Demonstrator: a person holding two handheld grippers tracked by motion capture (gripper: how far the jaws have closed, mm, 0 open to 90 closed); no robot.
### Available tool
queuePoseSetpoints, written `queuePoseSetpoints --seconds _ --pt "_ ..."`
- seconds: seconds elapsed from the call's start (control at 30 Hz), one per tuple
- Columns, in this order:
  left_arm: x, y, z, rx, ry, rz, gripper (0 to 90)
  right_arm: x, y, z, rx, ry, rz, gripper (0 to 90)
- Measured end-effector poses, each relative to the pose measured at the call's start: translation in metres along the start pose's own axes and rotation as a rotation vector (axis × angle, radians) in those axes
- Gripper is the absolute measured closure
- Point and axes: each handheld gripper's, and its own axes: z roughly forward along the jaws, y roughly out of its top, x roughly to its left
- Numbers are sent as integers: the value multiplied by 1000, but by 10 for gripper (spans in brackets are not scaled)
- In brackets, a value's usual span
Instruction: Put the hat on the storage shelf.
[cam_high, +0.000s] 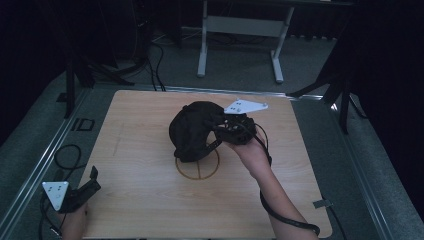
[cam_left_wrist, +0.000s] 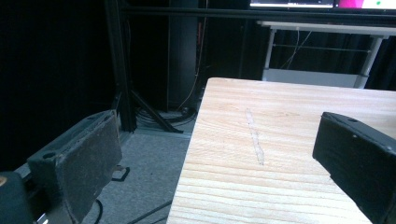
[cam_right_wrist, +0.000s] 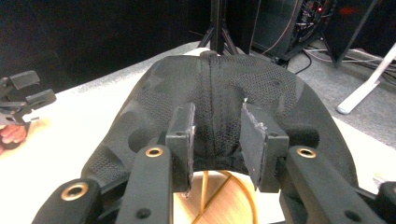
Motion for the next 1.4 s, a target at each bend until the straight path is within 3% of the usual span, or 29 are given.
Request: queuePoseSetpoints --seconds 0.37,0.63,1.03,1.4 --pt "0 0 0 0 0 2 18 -2 2 -5 -14 3 3 565" --pt "0 0 0 0 -1 1 18 -5 5 -16 -13 15 -17 374" --pt "0 0 0 1 1 5 17 -19 -3 -37 -22 23 -13 202" --pt "-1 0 0 1 2 4 18 -40 -24 -58 -27 -11 15 162"
